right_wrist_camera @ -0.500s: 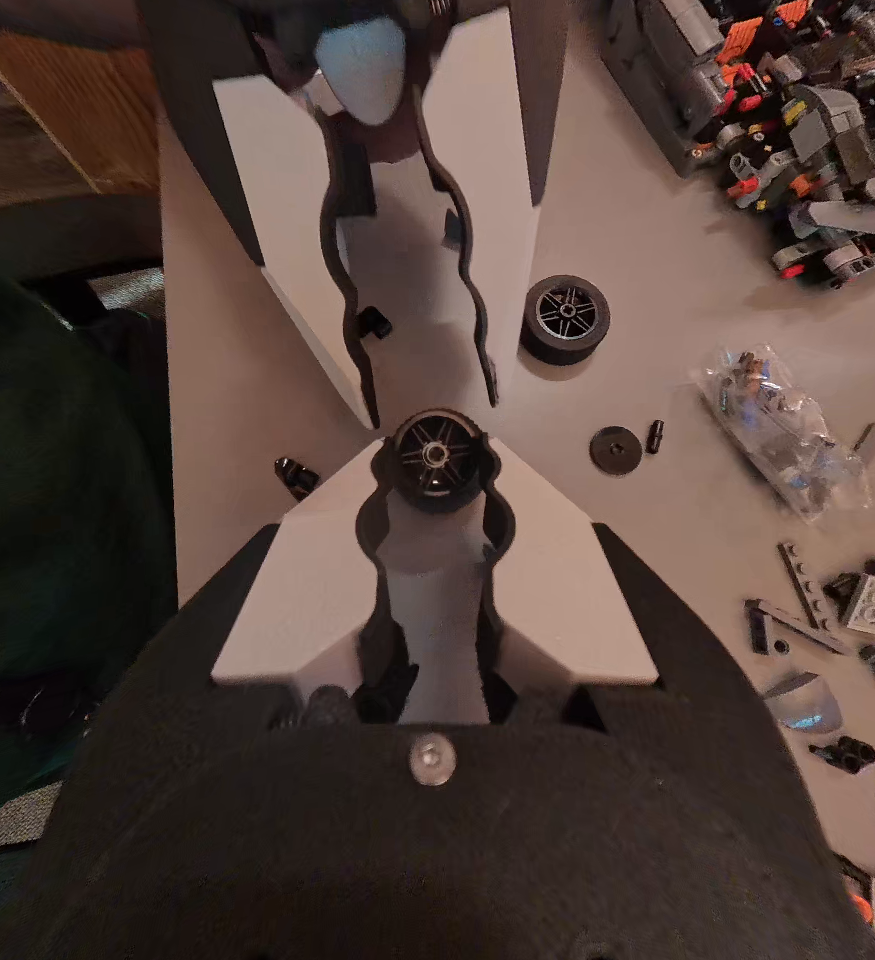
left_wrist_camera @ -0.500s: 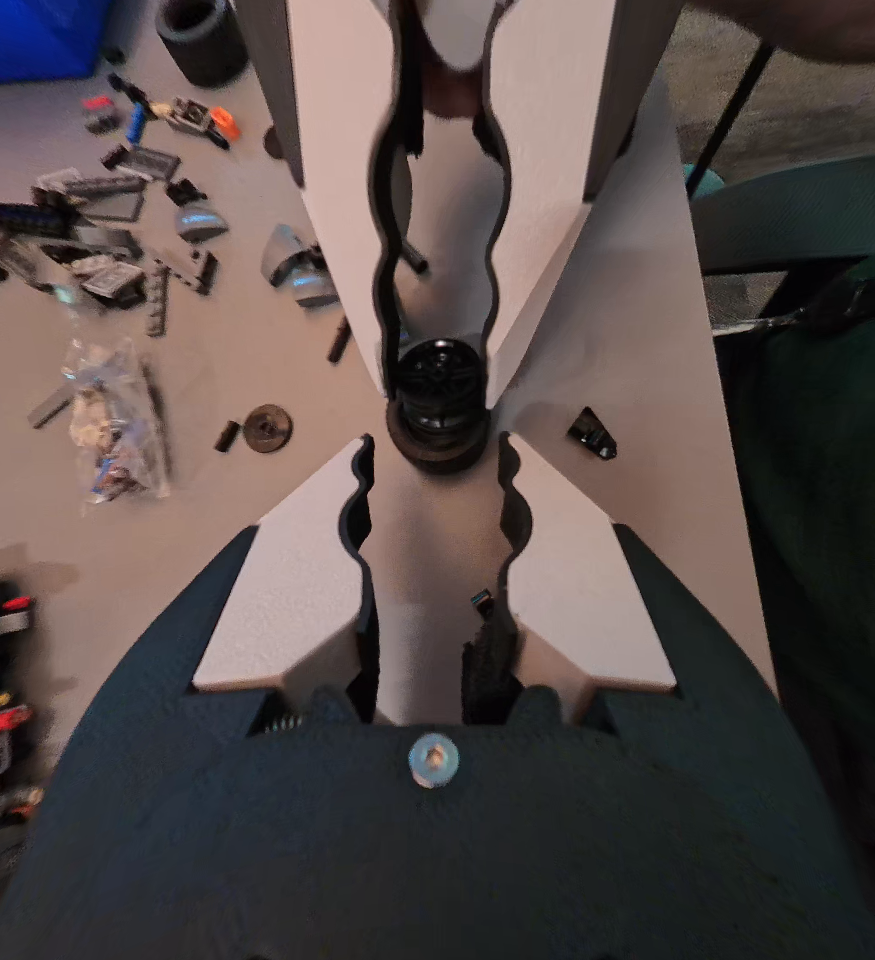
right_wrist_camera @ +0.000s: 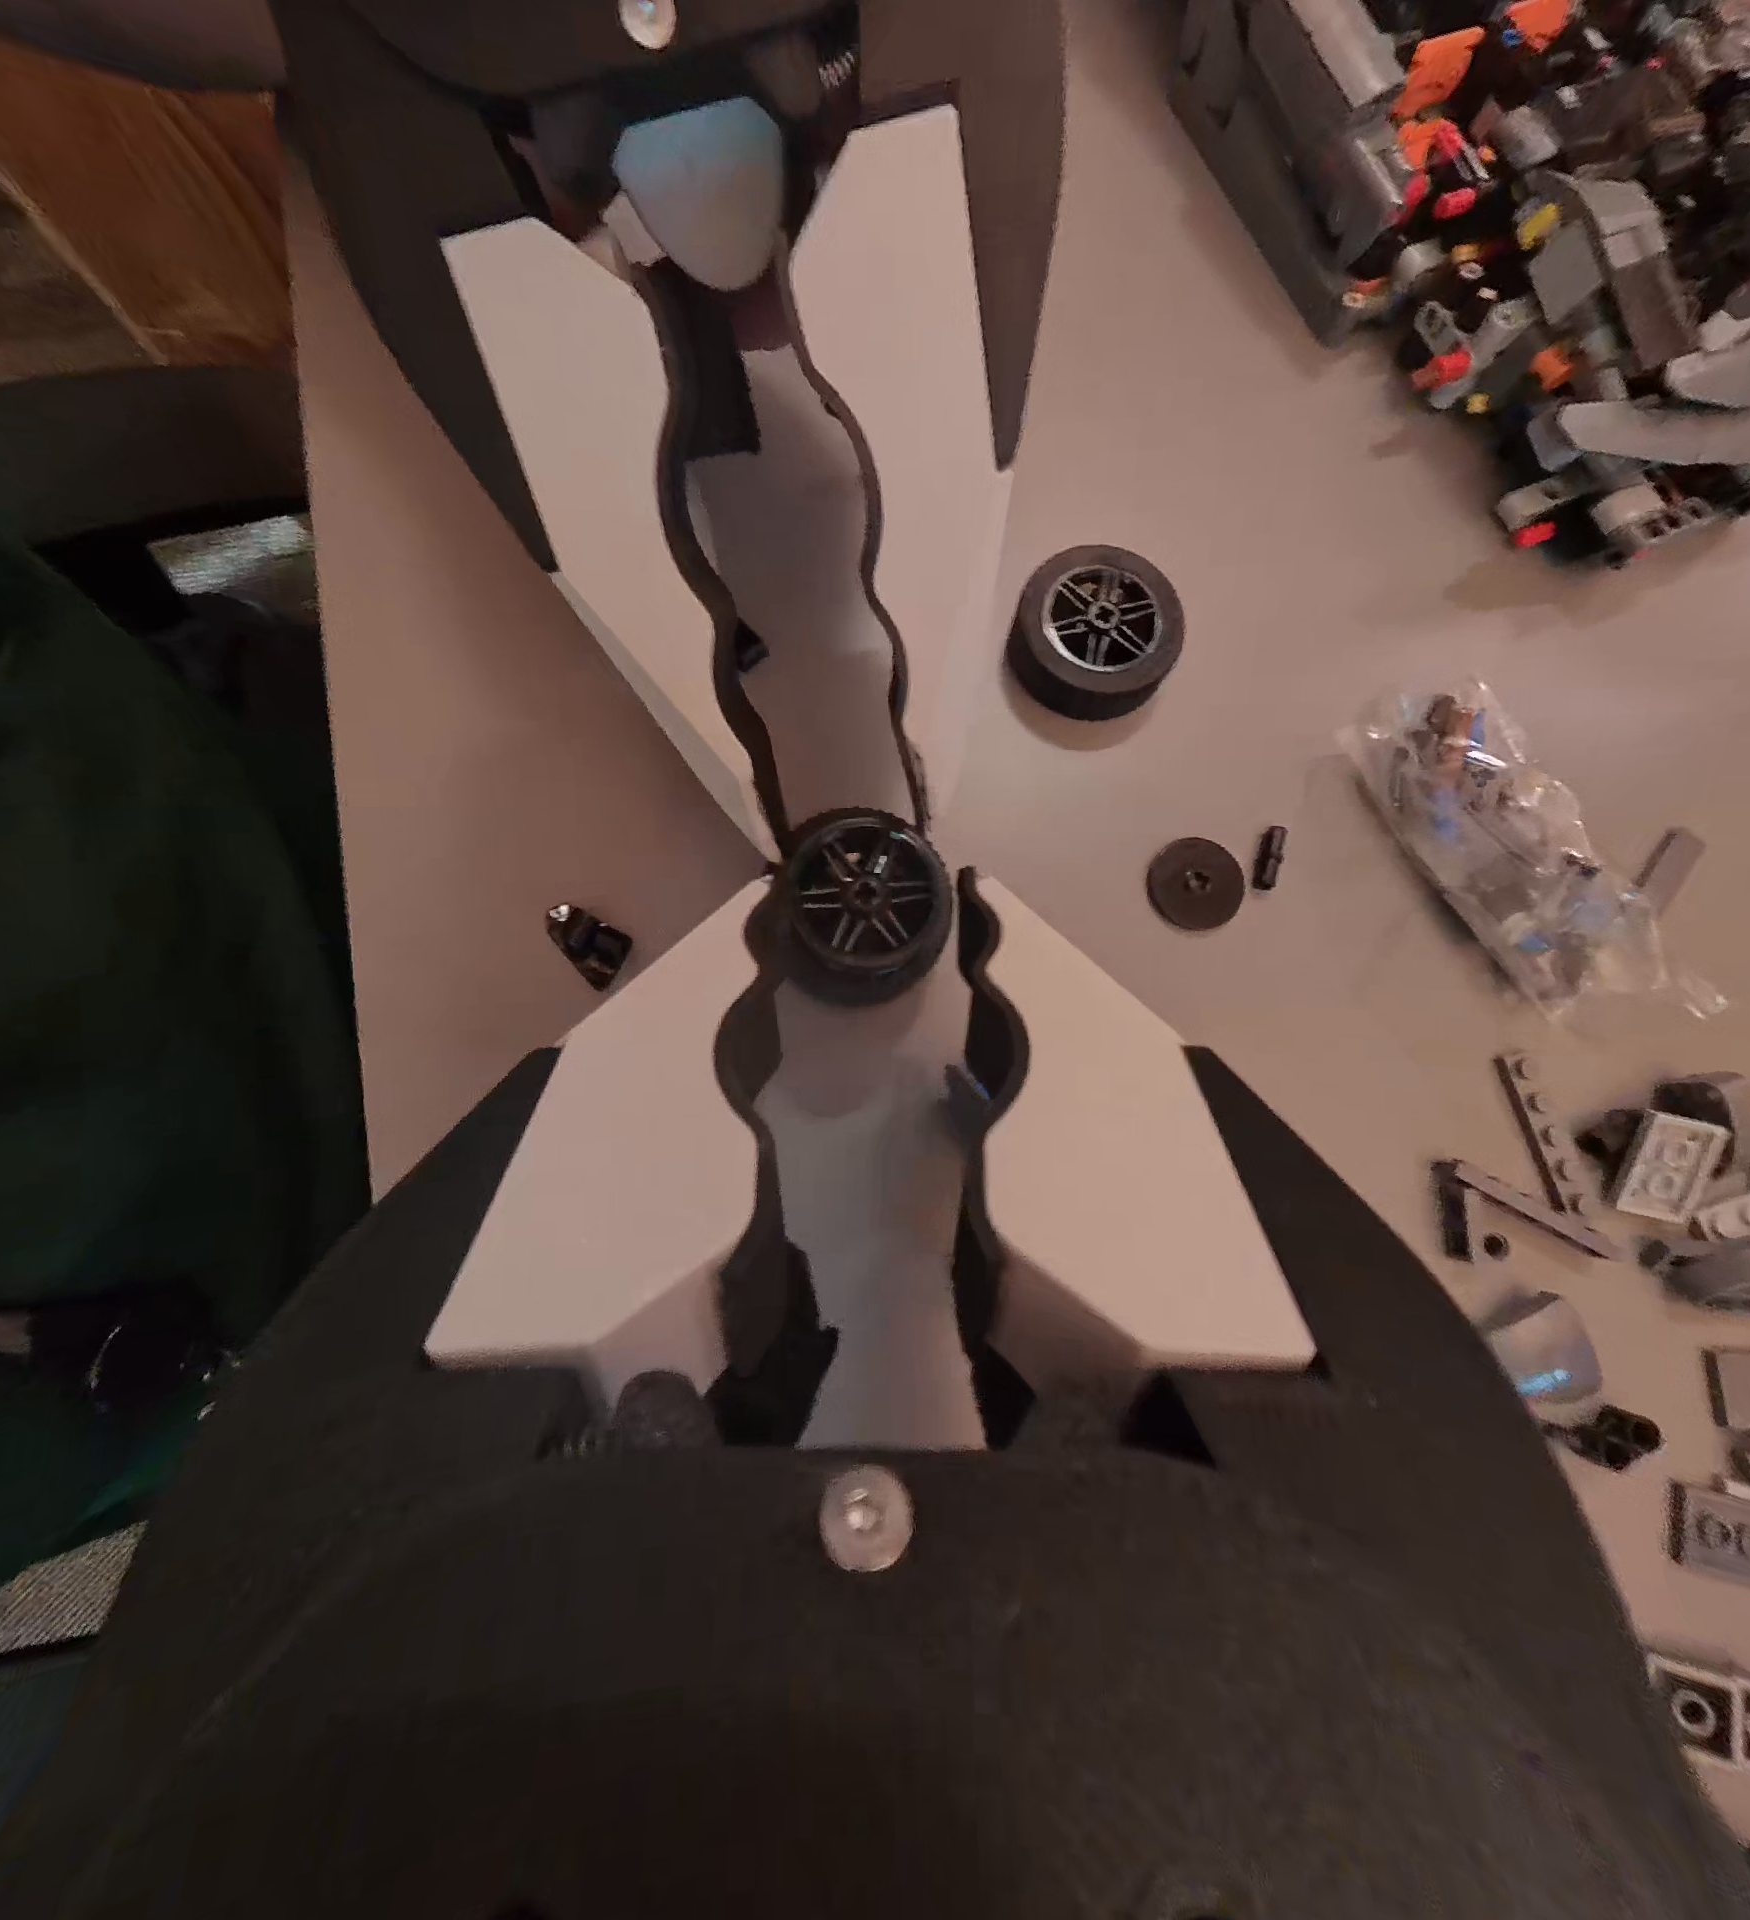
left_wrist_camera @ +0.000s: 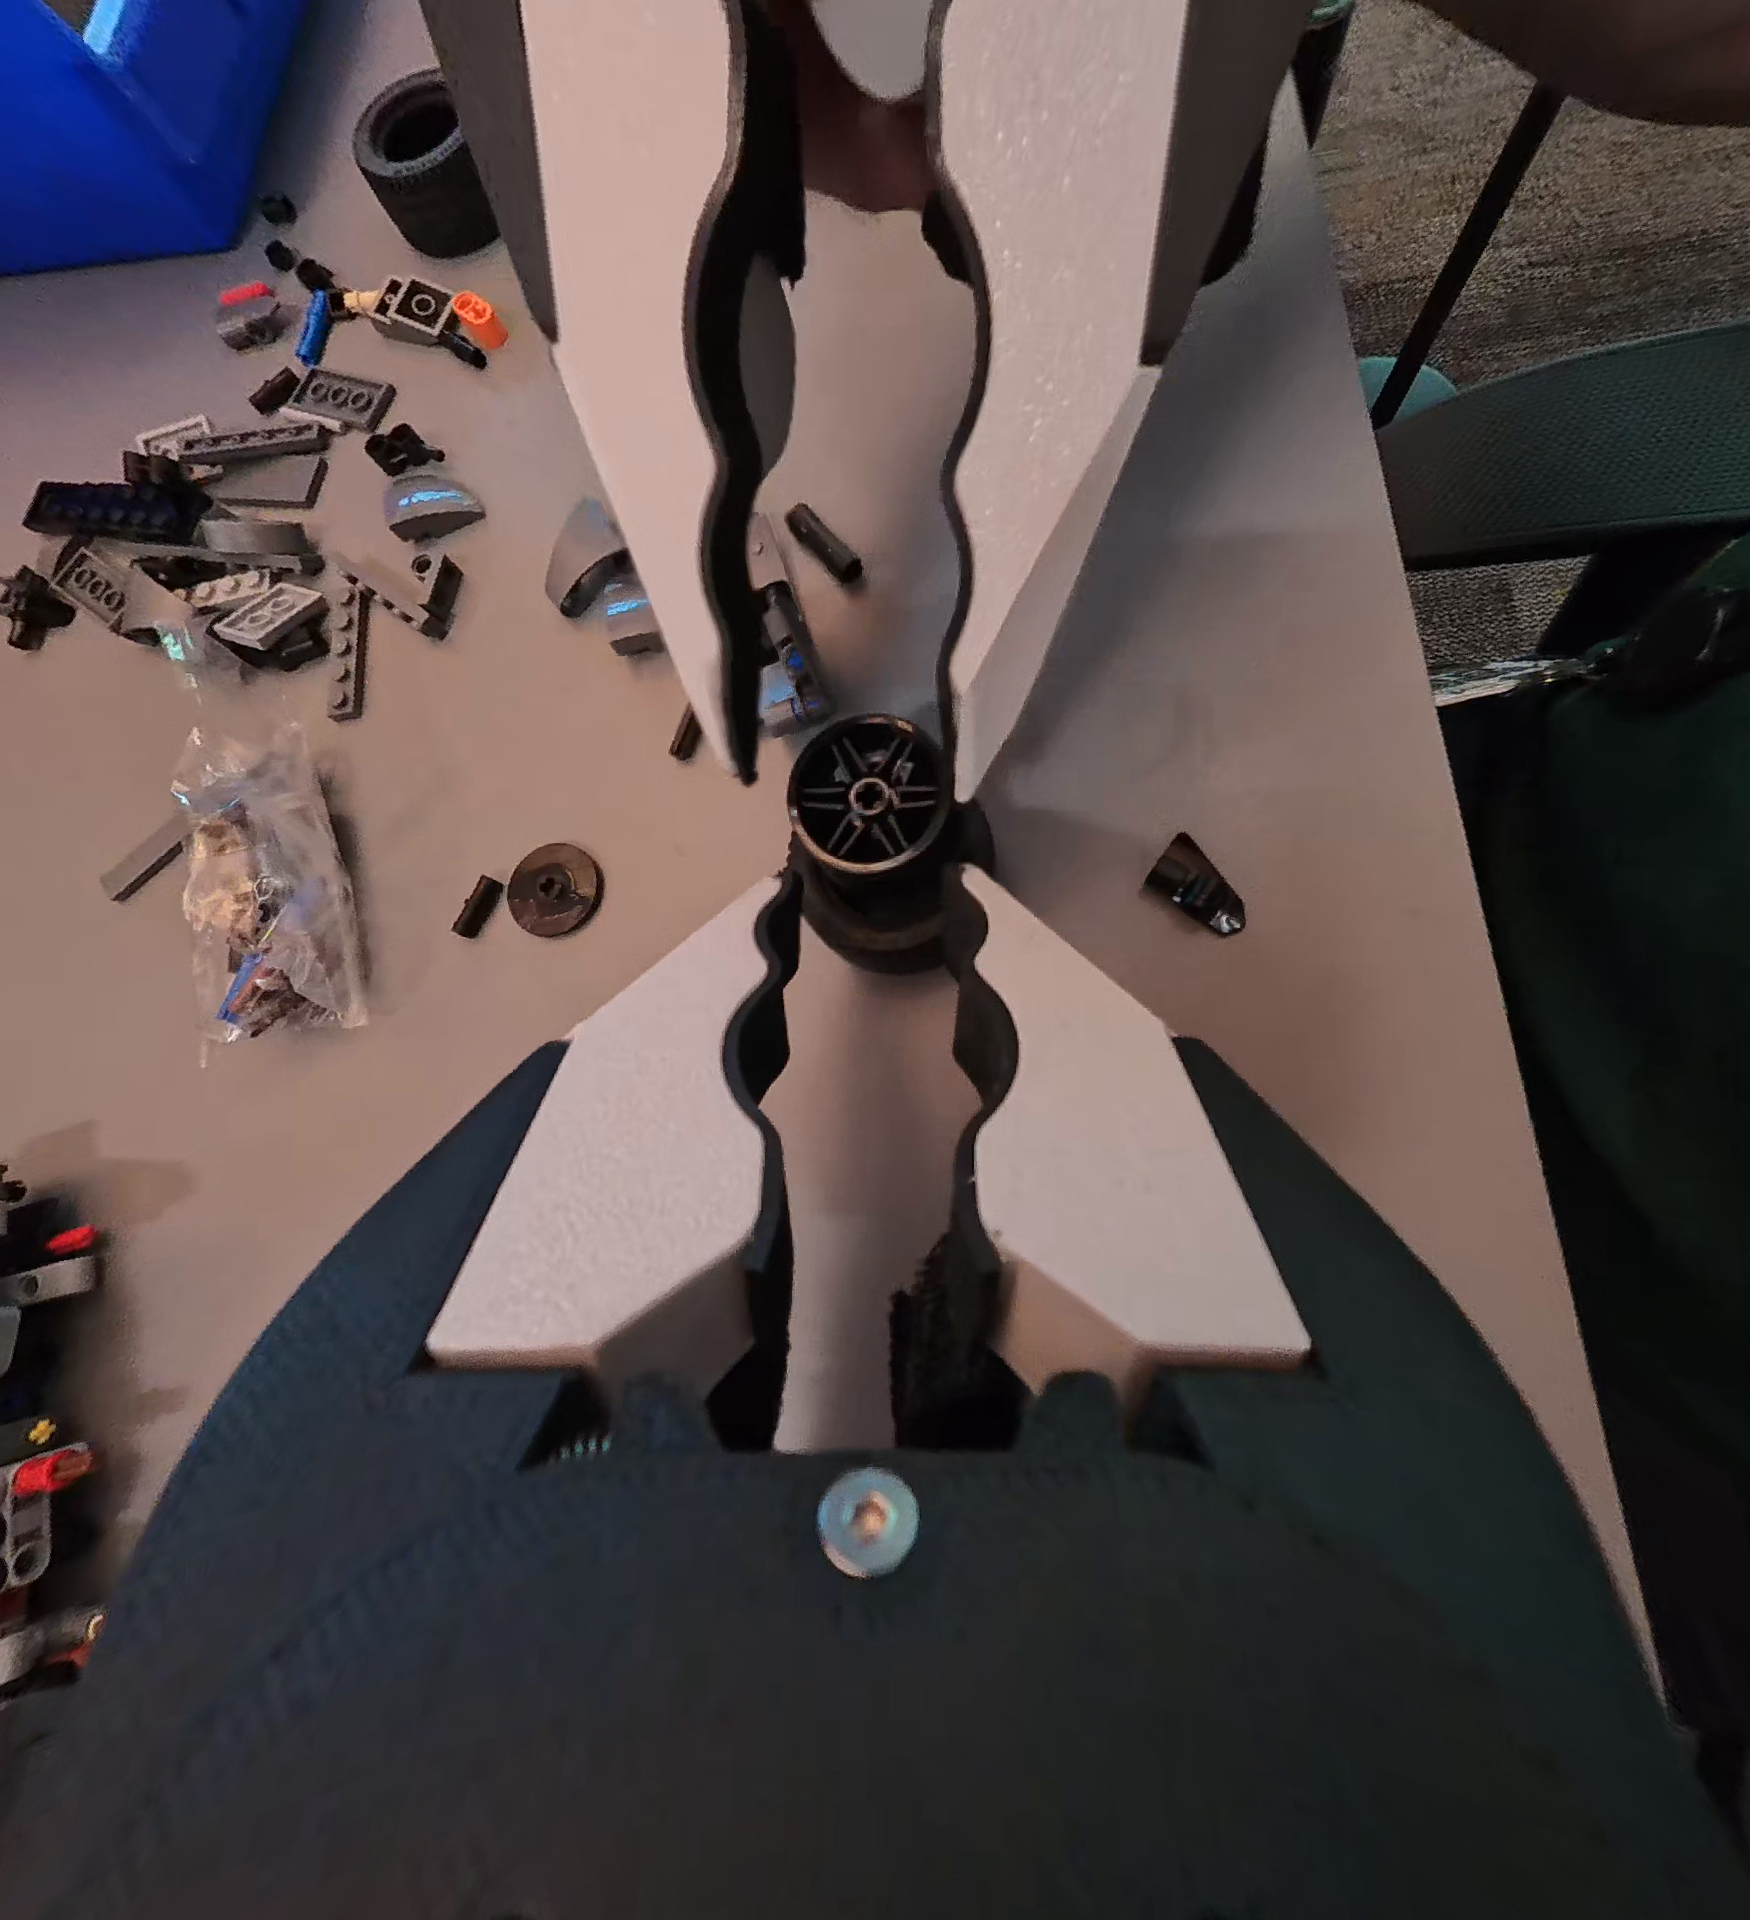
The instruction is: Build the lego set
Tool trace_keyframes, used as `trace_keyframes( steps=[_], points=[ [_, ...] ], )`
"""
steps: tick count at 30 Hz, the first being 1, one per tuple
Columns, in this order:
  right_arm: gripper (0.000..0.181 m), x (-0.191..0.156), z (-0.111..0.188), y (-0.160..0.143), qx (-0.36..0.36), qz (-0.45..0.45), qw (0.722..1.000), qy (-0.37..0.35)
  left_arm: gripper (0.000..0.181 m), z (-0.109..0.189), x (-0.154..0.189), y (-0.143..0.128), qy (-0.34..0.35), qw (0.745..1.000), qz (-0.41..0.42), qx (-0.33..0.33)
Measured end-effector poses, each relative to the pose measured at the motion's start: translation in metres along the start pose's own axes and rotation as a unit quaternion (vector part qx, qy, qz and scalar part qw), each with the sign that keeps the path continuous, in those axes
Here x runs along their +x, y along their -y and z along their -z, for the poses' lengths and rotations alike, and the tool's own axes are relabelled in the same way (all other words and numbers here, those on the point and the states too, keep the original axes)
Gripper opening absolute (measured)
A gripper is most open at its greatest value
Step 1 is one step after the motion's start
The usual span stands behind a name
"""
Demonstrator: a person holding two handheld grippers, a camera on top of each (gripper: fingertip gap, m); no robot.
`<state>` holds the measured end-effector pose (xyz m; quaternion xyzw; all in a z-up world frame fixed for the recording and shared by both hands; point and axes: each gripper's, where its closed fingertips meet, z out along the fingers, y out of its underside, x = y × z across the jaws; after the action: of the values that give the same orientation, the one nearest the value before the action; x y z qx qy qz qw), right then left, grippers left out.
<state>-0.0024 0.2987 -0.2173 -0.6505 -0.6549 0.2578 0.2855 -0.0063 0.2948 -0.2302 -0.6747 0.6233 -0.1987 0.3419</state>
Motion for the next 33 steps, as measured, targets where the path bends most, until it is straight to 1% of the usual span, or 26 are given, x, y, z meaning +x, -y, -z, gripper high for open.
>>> trace_keyframes(
  steps=[2,3,5,6,8,11,12,14,15,16,19,21,22,24,25,27,28,30,31,33],
  points=[
    [0.017,-0.006,-0.001,0.0,0.001,0.004,1.0,0.022,0.021,-0.002,0.0,0.001,0.003,1.0,-0.005,-0.001],
    [0.008,-0.009,-0.002,0.002,0.004,0.006,0.999,0.031,0.019,-0.002,-0.001,0.001,0.01,1.0,-0.008,-0.002],
    [0.0,-0.011,-0.004,0.006,0.014,0.011,0.999,0.035,0.017,-0.002,-0.004,0.002,0.018,1.0,-0.01,-0.002],
    [0.0,-0.012,-0.005,0.006,0.017,0.008,0.999,0.037,0.009,0.0,-0.003,0.003,0.017,1.0,-0.011,0.001],
    [0.009,-0.01,-0.004,0.008,0.028,-0.003,0.999,0.04,0.007,0.0,-0.004,0.004,0.019,1.0,-0.008,0.003],
    [0.026,-0.007,0.0,0.005,0.034,-0.017,0.999,0.038,0.012,-0.001,-0.003,0.002,0.013,1.0,-0.006,-0.001],
    [0.03,-0.005,0.004,0.005,0.04,-0.02,0.998,0.034,0.013,-0.002,-0.003,0.001,0.013,1.0,-0.007,-0.004],
    [0.042,0.004,0.014,0.0,0.039,-0.033,0.999,0.011,0.015,-0.001,-0.006,-0.002,0.016,1.0,-0.005,-0.008],
    [0.042,0.006,0.02,-0.005,0.035,-0.04,0.999,0.006,0.016,-0.001,-0.006,-0.003,0.014,1.0,-0.001,-0.008],
    [0.044,0.005,0.026,-0.012,0.027,-0.043,0.999,0.004,0.017,-0.001,-0.005,-0.004,0.01,1.0,0.001,-0.011],
    [0.052,0.002,0.047,-0.043,-0.002,-0.054,0.998,-0.032,0.018,-0.001,-0.003,-0.009,0.009,1.0,-0.007,-0.019],
    [0.067,-0.009,0.062,-0.065,0.003,-0.082,0.996,-0.043,0.018,-0.002,-0.001,-0.009,0.008,1.0,-0.006,-0.015],
    [0.067,-0.013,0.068,-0.077,0.005,-0.099,0.993,-0.06,0.018,-0.002,0.0,-0.008,0.007,1.0,-0.006,-0.013],
    [0.075,-0.026,0.08,-0.097,0.013,-0.127,0.987,-0.093,0.018,-0.003,-0.001,-0.007,0.012,1.0,-0.009,-0.012],
    [0.075,-0.032,0.084,-0.108,0.015,-0.139,0.983,-0.115,0.018,-0.003,0.0,-0.007,0.013,1.0,-0.011,-0.011],
    [0.066,-0.037,0.084,-0.13,0.011,-0.162,0.973,-0.162,0.017,-0.005,0.001,-0.006,0.009,1.0,-0.009,-0.008],
    [0.061,-0.038,0.083,-0.137,0.01,-0.165,0.971,-0.174,0.017,-0.006,0.002,-0.005,0.006,1.0,-0.007,-0.006],
    [0.04,-0.038,0.083,-0.133,0.044,-0.164,0.967,-0.188,0.018,-0.009,0.0,-0.004,0.004,1.0,-0.003,-0.006],
    [0.033,-0.037,0.081,-0.131,0.053,-0.164,0.967,-0.187,0.018,-0.011,0.0,-0.004,0.003,1.0,-0.002,-0.009],
    [0.033,-0.038,0.076,-0.125,0.069,-0.162,0.969,-0.174,0.019,-0.011,-0.001,-0.003,0.003,1.0,0.003,-0.01]
  ],
)
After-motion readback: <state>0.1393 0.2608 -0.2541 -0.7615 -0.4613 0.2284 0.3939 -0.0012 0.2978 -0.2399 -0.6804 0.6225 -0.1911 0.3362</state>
